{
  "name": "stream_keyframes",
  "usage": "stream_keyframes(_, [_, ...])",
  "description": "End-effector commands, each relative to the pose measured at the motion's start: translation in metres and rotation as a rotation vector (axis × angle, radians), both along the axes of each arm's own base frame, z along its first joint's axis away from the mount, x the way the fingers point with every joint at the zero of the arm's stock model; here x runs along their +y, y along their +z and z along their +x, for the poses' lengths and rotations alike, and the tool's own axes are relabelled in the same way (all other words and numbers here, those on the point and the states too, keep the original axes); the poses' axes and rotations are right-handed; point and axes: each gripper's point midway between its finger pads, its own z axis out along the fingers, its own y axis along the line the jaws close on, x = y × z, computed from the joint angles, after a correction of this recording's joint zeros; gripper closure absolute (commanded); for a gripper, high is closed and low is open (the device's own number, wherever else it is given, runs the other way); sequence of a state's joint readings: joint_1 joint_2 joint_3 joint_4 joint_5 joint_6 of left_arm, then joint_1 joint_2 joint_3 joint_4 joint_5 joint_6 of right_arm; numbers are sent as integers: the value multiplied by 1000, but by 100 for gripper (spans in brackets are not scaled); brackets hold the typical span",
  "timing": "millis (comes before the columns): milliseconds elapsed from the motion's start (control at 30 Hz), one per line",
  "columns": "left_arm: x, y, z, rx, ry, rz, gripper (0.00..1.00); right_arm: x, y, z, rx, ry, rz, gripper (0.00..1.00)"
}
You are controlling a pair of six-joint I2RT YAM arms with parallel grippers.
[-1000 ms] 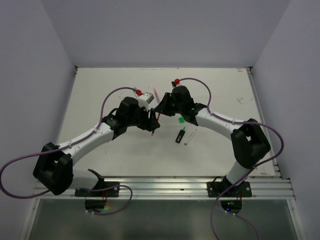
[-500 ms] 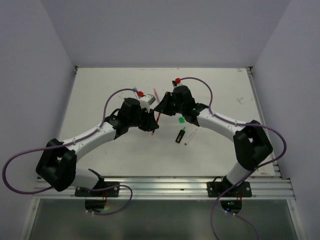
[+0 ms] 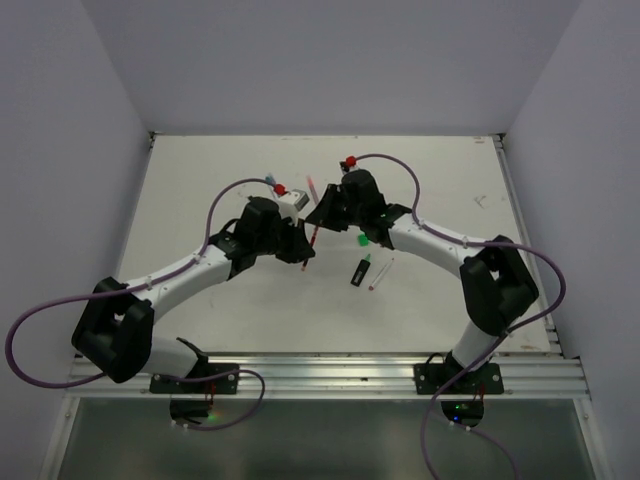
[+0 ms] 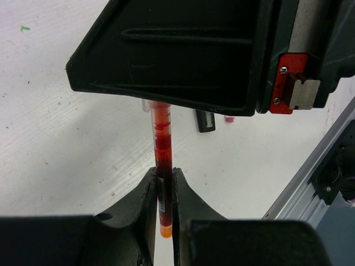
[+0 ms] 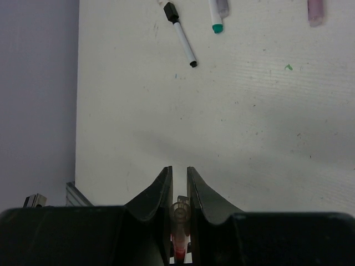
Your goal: Open the pen caps
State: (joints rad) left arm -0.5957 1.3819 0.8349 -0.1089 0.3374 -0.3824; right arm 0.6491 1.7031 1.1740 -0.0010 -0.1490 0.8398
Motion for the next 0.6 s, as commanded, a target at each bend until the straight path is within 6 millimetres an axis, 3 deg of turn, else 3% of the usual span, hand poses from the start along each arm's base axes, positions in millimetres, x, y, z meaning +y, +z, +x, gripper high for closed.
stream_keyframes(0, [-5, 1, -18, 28, -65, -33, 100, 0, 39, 36, -111, -72, 38, 100])
stream_keyframes(333, [-2, -8, -35, 73, -97, -38, 100, -34, 86, 95, -210, -211, 76, 100])
stream_keyframes(567, [-3, -11, -36, 90, -96, -33, 100, -47, 106, 119, -269, -252, 82, 100])
